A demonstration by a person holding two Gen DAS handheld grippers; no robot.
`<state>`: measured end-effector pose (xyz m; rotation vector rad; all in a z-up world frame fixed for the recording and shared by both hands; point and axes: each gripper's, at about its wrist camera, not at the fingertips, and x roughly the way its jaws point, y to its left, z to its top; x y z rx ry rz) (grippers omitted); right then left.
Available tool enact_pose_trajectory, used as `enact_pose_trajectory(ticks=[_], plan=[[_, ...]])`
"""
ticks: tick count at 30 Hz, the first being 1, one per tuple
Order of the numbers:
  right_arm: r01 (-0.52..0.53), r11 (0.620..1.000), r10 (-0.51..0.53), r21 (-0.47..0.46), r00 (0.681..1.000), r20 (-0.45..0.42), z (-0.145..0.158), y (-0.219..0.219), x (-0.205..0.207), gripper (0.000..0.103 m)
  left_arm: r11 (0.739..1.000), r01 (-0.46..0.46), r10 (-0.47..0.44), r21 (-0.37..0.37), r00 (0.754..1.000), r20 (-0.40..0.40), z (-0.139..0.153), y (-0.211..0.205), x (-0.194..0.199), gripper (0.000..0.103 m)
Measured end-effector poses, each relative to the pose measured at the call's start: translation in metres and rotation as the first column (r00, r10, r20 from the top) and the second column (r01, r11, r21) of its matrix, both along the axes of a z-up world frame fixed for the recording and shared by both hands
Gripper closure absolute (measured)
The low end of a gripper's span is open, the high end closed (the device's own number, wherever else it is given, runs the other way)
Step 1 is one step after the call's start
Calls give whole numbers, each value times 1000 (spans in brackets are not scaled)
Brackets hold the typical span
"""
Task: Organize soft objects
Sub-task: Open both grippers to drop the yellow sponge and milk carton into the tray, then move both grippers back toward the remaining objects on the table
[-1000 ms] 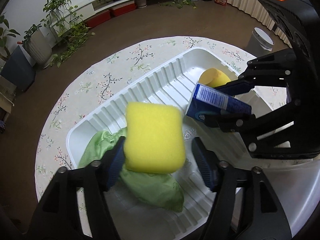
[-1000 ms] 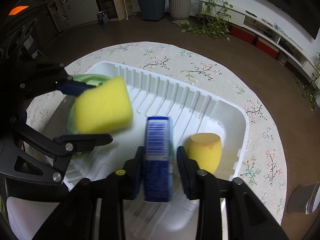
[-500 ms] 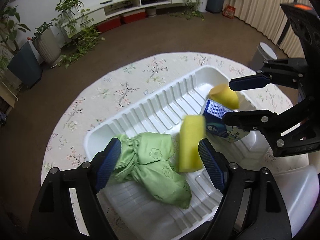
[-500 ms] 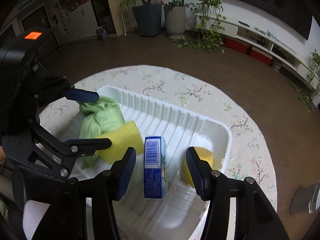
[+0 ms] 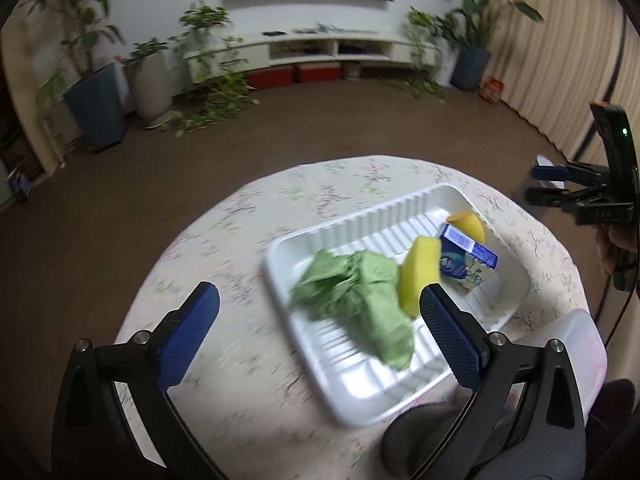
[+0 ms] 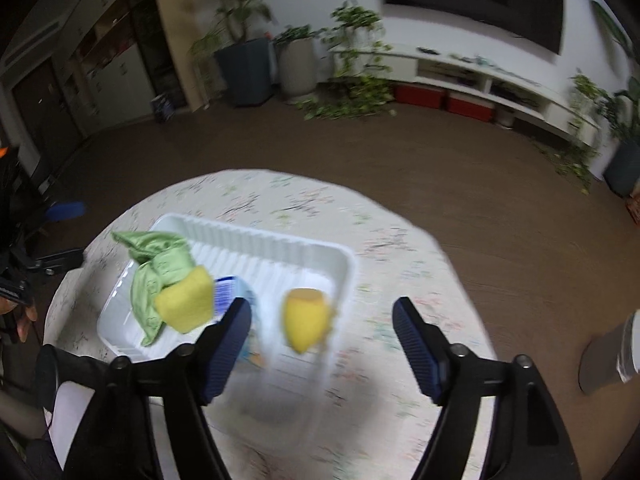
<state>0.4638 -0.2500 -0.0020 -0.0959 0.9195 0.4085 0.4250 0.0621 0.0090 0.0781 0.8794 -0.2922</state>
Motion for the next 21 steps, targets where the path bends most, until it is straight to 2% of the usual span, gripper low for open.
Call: enact_pose_trajectory(ticks=[2,6,10,14,21], plan=[[26,1000,-26,4,1000,7,7,-16,-4,18,999,-36,37,-24,999,27,7,16,-13,1],[82,997,-82,10,996,28,21,-53,-22,13,990,-100,108,-100,991,83,25,50,-48,0],[129,991,-130,26,991,42,32,-90,-51,0,982,-135,149,-131,984,98,29,72,-82,0],[165,985,-167,45,986,29,31,-121,-84,0,977,-163,176,-140,980,88,22,85,-122,0],[214,971,-215,109,977,2,20,-152,-150,0,971,-184,198,-152,977,78,5,83,-200,0]])
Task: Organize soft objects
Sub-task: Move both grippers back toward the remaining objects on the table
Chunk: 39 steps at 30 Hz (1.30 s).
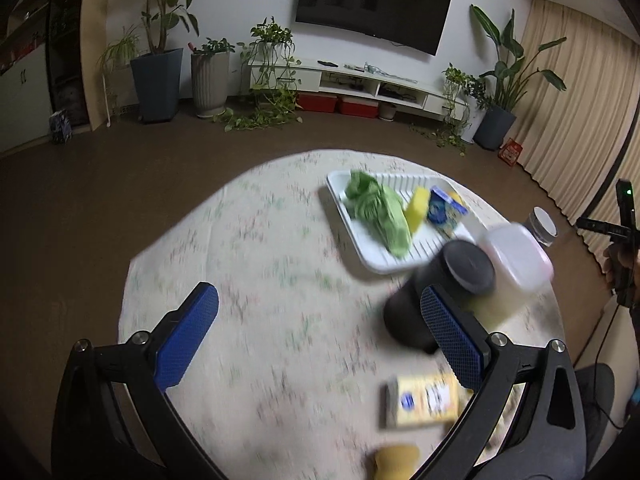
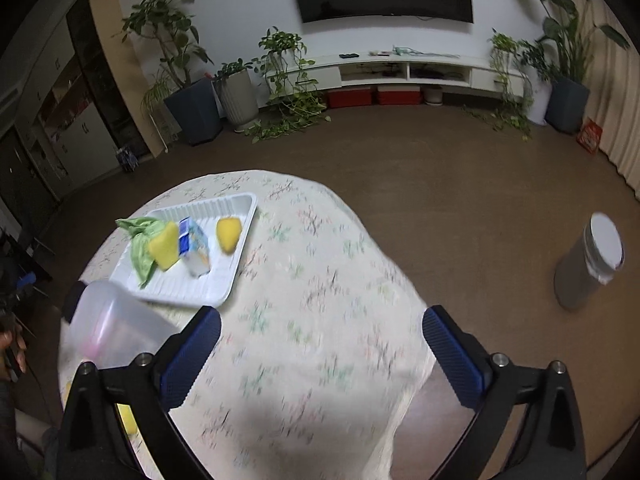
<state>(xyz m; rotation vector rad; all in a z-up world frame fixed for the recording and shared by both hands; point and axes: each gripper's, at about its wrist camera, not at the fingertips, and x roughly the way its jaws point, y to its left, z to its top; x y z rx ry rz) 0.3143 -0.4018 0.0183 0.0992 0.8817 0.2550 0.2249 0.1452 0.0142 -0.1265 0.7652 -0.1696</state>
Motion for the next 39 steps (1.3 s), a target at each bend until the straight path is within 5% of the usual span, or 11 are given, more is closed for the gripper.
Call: enact_pose_trajectory(ticks=[9,21,32,39], plan=[[-34,994,34,101,999,-5,-12,24,-96,0,996,-62,62,-65,998,10,-19,-12,-95,0],[-215,969,207,120,976,71,-44,141,-225,0,996,-50,56,-74,996,75,-36,-59,-177,0],[-290,957,287,16,953,94,-74,220,-256,0,994,-29,20,-105,997,-79,-70,-86,-162,0],[-258,966,258,3,966,-12,-94,227,-240,0,1000,-14,18,28,986,-166,-81,-95,-129,0]])
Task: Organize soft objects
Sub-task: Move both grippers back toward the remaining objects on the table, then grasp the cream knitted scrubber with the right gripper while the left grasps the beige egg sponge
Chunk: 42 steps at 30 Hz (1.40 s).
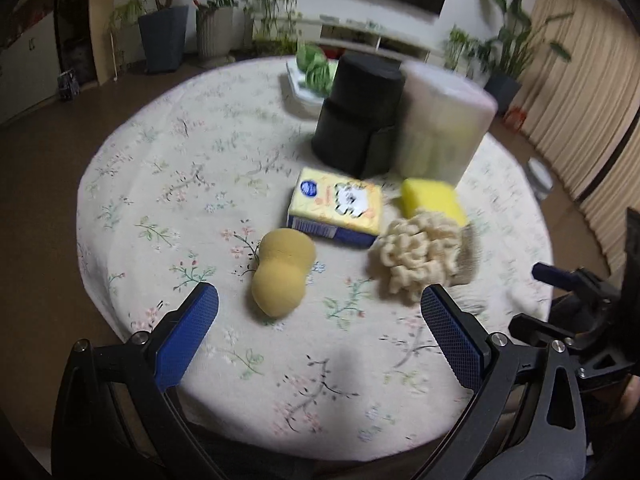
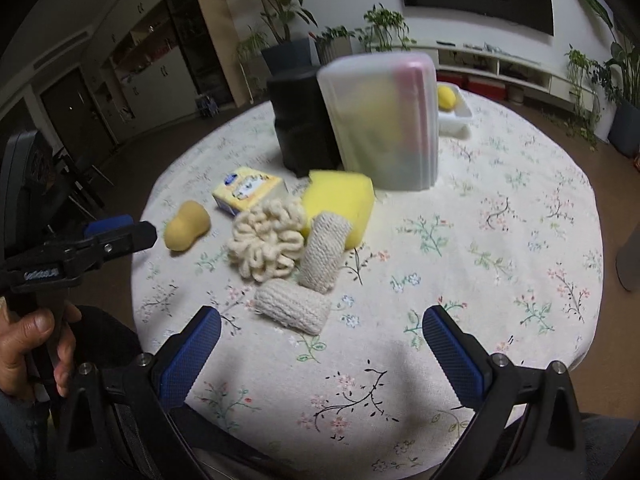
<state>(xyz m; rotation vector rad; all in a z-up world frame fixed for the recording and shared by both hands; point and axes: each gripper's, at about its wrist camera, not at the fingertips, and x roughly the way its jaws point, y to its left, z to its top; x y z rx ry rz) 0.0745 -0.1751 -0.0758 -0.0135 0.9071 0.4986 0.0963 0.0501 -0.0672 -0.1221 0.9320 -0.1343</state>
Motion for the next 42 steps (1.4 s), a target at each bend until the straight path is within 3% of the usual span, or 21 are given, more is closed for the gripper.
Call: enact_pose_trajectory(ticks=[3,7,13,17,22,25,29,37,40,41,42], plan=[[-12,1000,12,-6,1000,-26,-6,3,6,9,1000,4,-4,-2,999,-43,-10,2,12,0],[-16,999,14,-33,998,-56,-12,11,14,10,1000,-2,2,-3,996,-85,-19,3,20,0],[-64,997,61,-43,996,-60,-17,26,19,16,1000,-7,4,-22,993,-119,-25,6,25,0],[-80,996,76,-41,993,-86,-24,31,23,26,1000,5,-5,1,990,-144,-31,1,30,0],[-86,995,82,-43,992,-93,-29,34,25,30,1000,2,-1,8,989,-146,-35,-1,35,2],[-93,994,89,-52,993,-83,-29,36,25,36,1000,9,-10,-8,987,-160,-39,-2,39,21],[-124,989,119,-79,990,-69,-29,43,22,45,1000,12,-13,-4,988,-156,-39,-4,37,22],[-138,987,133,-81,989,-59,-29,45,21,49,1000,3,-5,-15,989,-149,-39,-2,35,25],[-140,987,136,-74,989,-61,-28,41,19,49,999,-22,17,-29,990,-138,-37,5,33,51],[-140,988,135,-72,989,-61,-28,40,17,49,999,-26,22,-29,990,-136,-37,7,33,68],[-139,988,135,-72,989,-60,-27,39,17,49,999,-27,22,-29,990,-137,-37,7,33,71]])
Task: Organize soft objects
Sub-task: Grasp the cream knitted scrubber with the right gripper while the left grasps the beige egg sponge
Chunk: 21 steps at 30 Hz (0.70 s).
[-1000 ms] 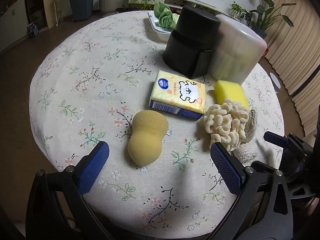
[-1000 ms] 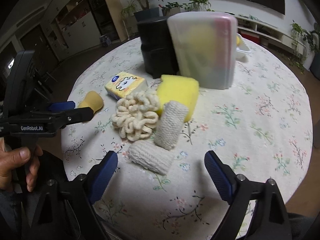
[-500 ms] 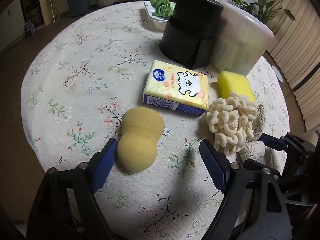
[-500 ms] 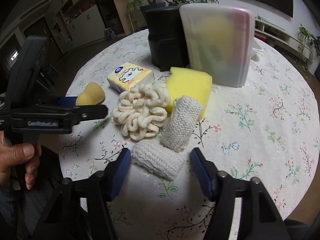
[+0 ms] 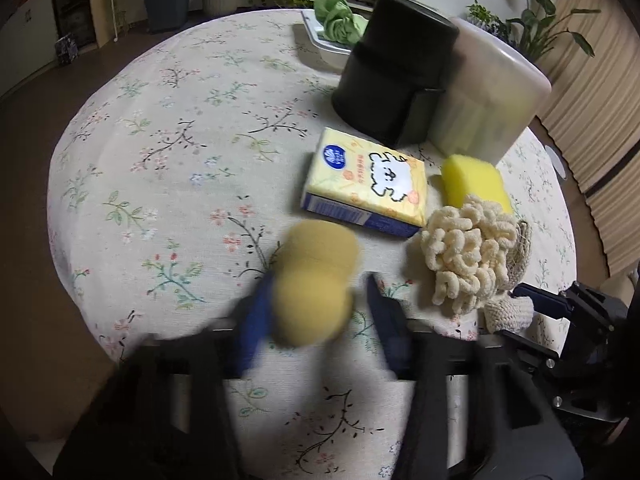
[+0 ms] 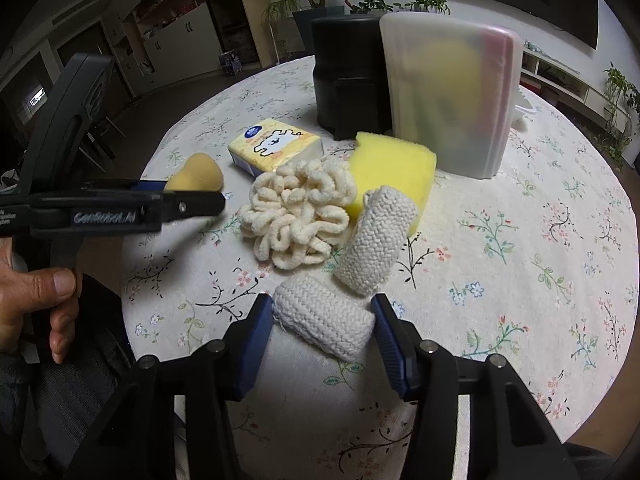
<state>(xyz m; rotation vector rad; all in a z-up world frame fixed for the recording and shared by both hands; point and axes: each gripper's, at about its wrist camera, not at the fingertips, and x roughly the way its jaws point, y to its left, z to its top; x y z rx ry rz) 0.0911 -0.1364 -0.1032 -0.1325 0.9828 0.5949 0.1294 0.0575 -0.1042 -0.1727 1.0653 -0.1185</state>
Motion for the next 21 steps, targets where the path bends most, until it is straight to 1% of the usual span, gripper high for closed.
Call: enact_pose_trajectory(ticks=[3,10,15,21], plan=[[-5,1000,5,0,1000,4,1,0,-2,50,1000,7,-7,26,1000,5,1,-4,0,72],[-3,1000,3,17,1000,17,8,-7,-5,51,999,11,-12,31,999,38,8,-6,-5,74],[4,999,-5,34,1000,20,15,-15,-6,51,1000,25,-26,17,999,42,13,-11,-15,74],[37,999,-39,39,999,30,24,-33,-3,51,999,36,-36,-4,998,46,20,-16,-27,74]])
